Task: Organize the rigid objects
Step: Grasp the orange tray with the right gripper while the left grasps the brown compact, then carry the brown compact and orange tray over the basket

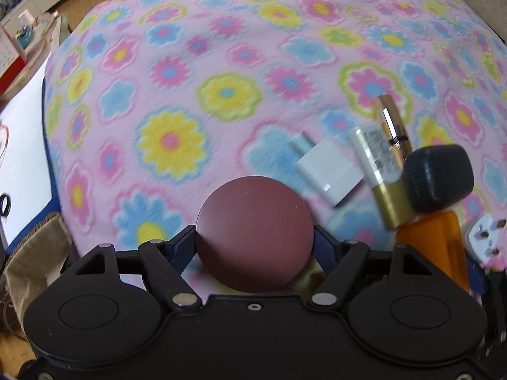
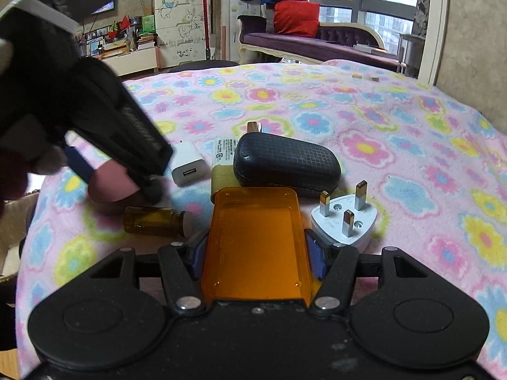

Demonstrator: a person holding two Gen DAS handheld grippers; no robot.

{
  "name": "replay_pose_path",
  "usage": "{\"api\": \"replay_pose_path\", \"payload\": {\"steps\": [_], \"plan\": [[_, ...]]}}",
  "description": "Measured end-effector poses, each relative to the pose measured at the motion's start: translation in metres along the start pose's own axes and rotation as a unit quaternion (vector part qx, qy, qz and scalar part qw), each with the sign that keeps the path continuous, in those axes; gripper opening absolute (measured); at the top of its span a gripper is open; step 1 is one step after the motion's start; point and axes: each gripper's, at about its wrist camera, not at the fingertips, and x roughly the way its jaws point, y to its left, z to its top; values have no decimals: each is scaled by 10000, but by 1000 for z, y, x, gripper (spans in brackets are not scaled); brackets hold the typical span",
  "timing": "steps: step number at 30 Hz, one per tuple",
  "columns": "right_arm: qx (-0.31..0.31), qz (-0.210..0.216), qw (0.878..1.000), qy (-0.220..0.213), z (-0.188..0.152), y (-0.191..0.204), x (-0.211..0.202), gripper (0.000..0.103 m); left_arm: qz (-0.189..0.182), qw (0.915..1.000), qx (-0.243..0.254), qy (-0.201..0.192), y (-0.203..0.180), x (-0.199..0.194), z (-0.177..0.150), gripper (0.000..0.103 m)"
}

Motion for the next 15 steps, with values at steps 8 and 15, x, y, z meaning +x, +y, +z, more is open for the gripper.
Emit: {"api": "replay_pose_path", "payload": {"steps": [8, 15], "plan": [[-46, -87, 9998, -143, -3, 5, 4, 61, 222, 9996, -150, -27, 56, -38, -24, 71], [129, 4, 9998, -170, -2, -2, 5, 61, 372, 9980, -488, -169, 117, -78, -41, 71]]}}
